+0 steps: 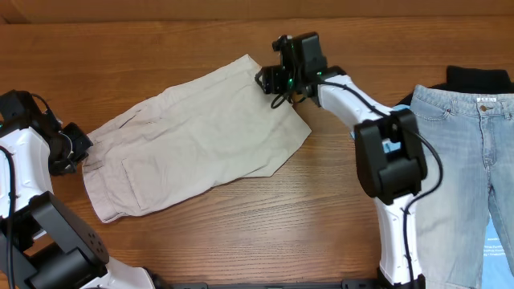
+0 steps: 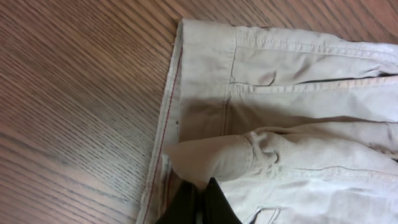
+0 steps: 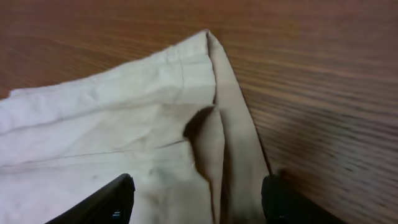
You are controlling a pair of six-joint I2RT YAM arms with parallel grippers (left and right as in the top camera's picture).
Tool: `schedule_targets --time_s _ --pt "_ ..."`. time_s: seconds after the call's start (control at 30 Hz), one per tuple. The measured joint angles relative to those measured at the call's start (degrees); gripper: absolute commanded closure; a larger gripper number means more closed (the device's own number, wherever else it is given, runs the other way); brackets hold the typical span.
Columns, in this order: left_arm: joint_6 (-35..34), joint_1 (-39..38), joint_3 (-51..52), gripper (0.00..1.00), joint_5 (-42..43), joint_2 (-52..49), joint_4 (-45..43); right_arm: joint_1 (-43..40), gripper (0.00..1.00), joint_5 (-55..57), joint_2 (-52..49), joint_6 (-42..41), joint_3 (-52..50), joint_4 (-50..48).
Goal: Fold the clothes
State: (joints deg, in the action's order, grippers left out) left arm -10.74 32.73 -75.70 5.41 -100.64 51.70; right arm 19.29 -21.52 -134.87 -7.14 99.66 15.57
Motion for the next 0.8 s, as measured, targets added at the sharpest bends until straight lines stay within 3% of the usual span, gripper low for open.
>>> schedule_targets --time_s 0.1,0.23,0.4,0.73,0.8 --pt "0.0 0.0 0.0 0.96 0.0 0.0 0.0 0.2 0.42 -0.9 -1.0 -0.2 0.0 -1.4" --pt "0.0 0.0 0.0 0.96 0.0 0.0 0.0 1.2 0.57 -1.5 -1.0 -0.1 0.0 -2.1" --pt "0.0 0.0 0.0 0.96 0.0 0.0 0.0 2.3 0.86 -1.3 -1.0 0.2 0.0 -2.0" --pt "0.0 0.0 0.0 0.96 0.0 0.0 0.3 1.7 0.9 -1.2 -0.8 -0.3 0.0 1.7" --pt "0.0 0.0 0.0 0.96 0.0 0.0 0.3 1.7 0.85 -1.2 -0.3 -0.3 0.0 2.8"
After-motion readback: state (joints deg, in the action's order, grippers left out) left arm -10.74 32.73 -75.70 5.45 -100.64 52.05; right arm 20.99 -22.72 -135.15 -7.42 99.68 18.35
